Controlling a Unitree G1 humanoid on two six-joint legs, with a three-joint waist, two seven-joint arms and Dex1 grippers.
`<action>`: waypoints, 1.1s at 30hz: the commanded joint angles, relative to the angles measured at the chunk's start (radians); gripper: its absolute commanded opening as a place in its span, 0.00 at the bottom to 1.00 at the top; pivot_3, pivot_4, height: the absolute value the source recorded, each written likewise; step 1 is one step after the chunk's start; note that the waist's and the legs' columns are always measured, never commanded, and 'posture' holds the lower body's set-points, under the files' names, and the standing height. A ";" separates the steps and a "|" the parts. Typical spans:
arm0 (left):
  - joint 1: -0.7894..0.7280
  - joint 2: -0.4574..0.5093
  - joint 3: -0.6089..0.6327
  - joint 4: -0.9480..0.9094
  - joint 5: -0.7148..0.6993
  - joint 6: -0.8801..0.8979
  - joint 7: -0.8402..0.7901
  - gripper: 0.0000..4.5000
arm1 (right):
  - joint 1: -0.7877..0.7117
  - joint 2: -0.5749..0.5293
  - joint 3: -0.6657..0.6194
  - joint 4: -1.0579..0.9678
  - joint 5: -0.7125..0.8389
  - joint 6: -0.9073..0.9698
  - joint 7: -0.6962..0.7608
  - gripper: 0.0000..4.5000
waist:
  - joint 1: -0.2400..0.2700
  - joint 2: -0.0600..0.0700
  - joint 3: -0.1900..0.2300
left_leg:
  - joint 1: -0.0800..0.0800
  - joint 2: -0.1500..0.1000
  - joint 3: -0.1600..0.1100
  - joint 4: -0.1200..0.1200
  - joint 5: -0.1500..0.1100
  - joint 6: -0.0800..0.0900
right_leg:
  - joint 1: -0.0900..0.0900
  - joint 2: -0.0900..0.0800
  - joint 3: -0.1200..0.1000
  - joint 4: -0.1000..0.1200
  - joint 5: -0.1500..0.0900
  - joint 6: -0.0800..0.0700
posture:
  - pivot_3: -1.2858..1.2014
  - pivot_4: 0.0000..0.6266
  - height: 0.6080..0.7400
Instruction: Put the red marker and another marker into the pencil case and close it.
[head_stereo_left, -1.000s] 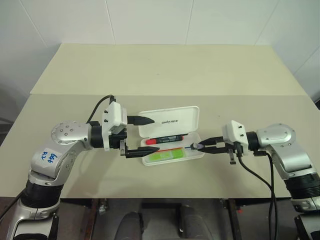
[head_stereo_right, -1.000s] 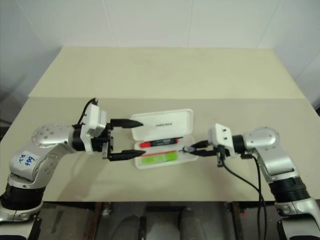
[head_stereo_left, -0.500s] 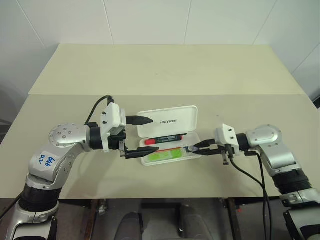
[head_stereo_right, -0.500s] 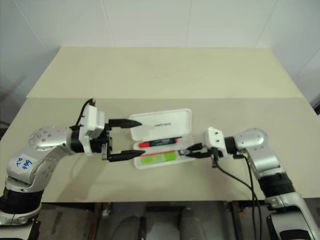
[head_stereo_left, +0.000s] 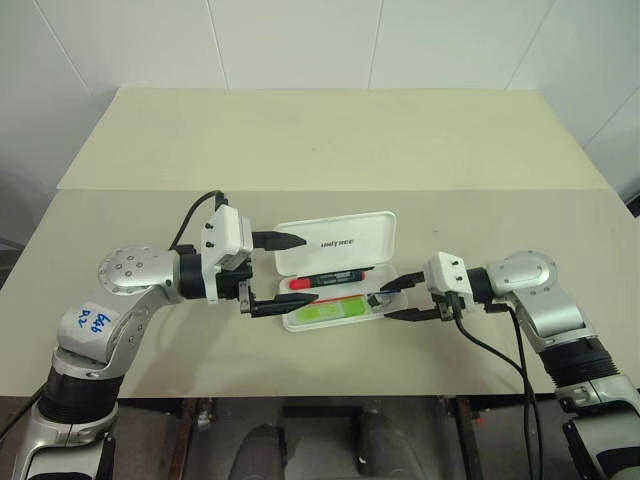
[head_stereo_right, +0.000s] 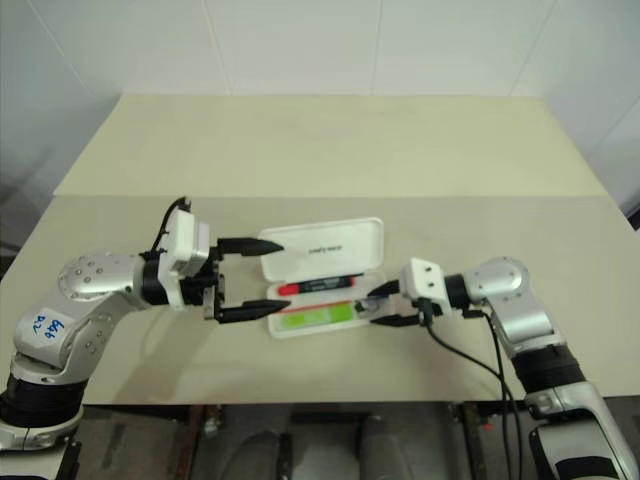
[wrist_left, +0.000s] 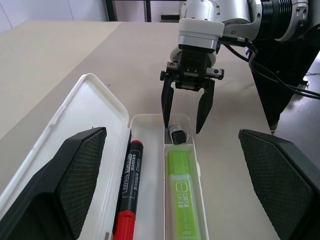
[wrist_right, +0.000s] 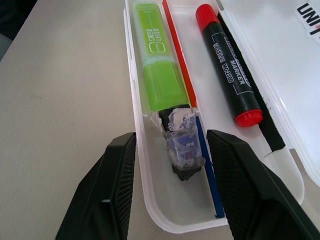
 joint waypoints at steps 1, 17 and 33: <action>-0.016 0.001 0.005 -0.006 -0.015 -0.014 -0.006 1.00 | 0.014 -0.027 -0.045 -0.070 0.037 0.025 -0.006 0.53 | 0.001 0.000 0.000 | 0.000 0.000 0.000 0.000 0.000 0.000 | 0.000 0.000 0.000 0.000 0.000 0.000 | 0.52 0.24 1.00; -0.023 -0.006 -0.007 0.009 -0.012 -0.020 -0.019 1.00 | 0.052 0.024 -0.032 -0.341 0.137 0.208 -0.088 0.23 | 0.002 0.000 0.000 | -0.001 0.000 0.000 0.000 0.000 0.000 | 0.000 0.000 0.000 0.000 0.000 0.000 | 0.52 0.24 1.00; -0.012 0.008 0.010 -0.008 -0.018 -0.007 -0.008 1.00 | -0.033 0.078 0.050 -0.187 0.000 0.075 -0.082 0.01 | 0.002 0.000 0.000 | -0.001 0.000 0.000 0.000 0.000 0.000 | -0.001 0.000 -0.001 -0.001 0.000 0.000 | 0.52 0.24 1.00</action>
